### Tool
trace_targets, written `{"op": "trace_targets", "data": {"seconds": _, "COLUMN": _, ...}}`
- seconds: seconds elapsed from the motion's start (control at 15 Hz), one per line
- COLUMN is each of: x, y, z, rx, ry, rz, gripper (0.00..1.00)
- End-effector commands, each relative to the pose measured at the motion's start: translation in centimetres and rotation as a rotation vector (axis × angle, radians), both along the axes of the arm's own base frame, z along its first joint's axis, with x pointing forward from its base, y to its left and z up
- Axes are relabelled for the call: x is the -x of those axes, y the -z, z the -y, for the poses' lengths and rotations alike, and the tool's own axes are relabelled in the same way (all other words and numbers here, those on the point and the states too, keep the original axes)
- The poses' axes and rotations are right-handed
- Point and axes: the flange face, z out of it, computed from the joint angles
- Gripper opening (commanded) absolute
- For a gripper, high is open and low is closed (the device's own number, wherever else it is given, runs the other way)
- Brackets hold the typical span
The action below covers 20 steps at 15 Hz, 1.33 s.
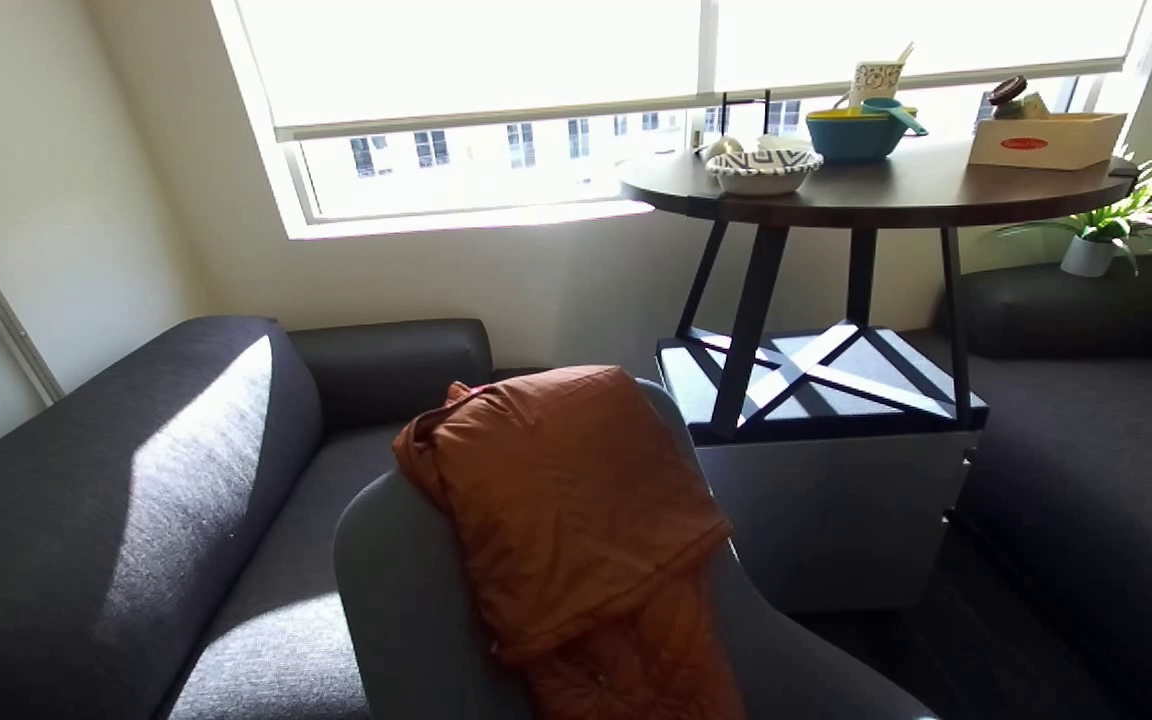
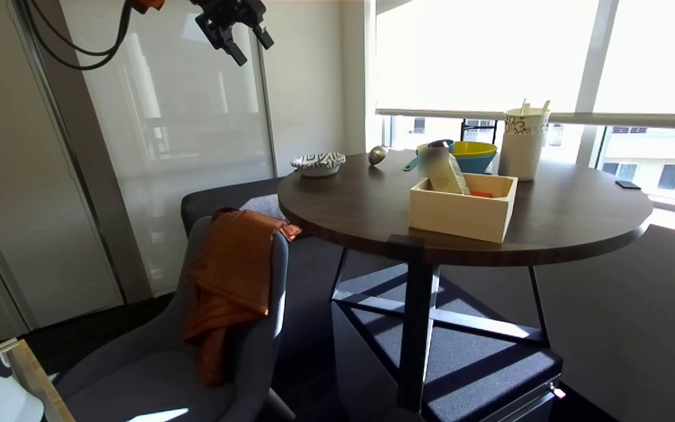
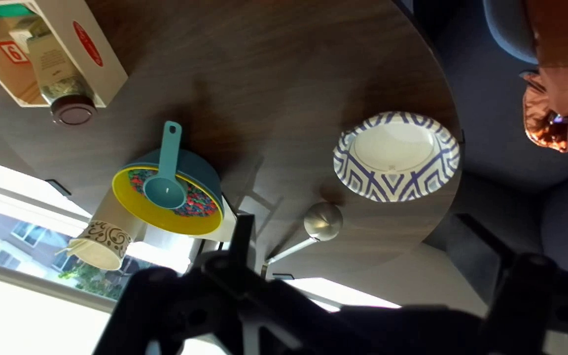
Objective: Move the blue bowl to the left
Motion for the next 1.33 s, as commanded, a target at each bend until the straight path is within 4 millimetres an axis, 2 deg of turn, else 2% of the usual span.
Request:
{"op": "trace_targets", "data": {"seconds": 0.0, "x": -2.0, "y": -1.3, "z": 5.2, "rx": 0.041, "ry": -0.068, "rz": -0.117, "gripper": 1.0}}
{"op": "trace_targets", "data": {"seconds": 0.13, "x": -3.7, "y": -1.9, "z": 7.9, "rx": 0.091, "ry": -0.157, "rz": -0.142, "gripper": 1.0}}
{"op": "trace_targets", "data": {"seconds": 0.27, "x": -6.1, "y": -1.7, "z": 9.1, "rx": 0.115, "ry": -0.273, "rz": -0.147, "gripper": 1.0}}
{"op": "trace_targets", "data": {"seconds": 0.4, "x": -8.6, "y": -0.6, "z": 8.8, "rx": 0.14, "ry": -0.373, "rz": -0.177, "gripper": 1.0}}
{"op": "trace_targets", "data": {"seconds": 0.53, "x": -11.2, "y": 1.8, "z": 8.0, "rx": 0.15, "ry": -0.431, "rz": -0.247, "gripper": 1.0}}
{"op": "trace_targets", "data": {"seconds": 0.67, "x": -13.6, "y": 4.1, "z": 7.7, "rx": 0.159, "ry": -0.411, "rz": -0.292, "gripper": 1.0}}
{"op": "trace_targets", "data": {"seconds": 0.8, "x": -15.4, "y": 5.5, "z": 7.9, "rx": 0.162, "ry": -0.359, "rz": -0.293, "gripper": 1.0}}
{"op": "trace_targets", "data": {"seconds": 0.87, "x": -15.7, "y": 5.5, "z": 7.7, "rx": 0.139, "ry": -0.344, "rz": -0.283, "gripper": 1.0}}
{"op": "trace_targets", "data": {"seconds": 0.93, "x": -14.4, "y": 6.0, "z": 7.6, "rx": 0.14, "ry": -0.379, "rz": -0.292, "gripper": 1.0}}
{"op": "trace_targets", "data": {"seconds": 1.07, "x": -15.4, "y": 6.6, "z": 7.6, "rx": 0.136, "ry": -0.362, "rz": -0.295, "gripper": 1.0}}
{"op": "trace_targets", "data": {"seconds": 1.27, "x": -15.6, "y": 6.1, "z": 7.7, "rx": 0.139, "ry": -0.356, "rz": -0.284, "gripper": 1.0}}
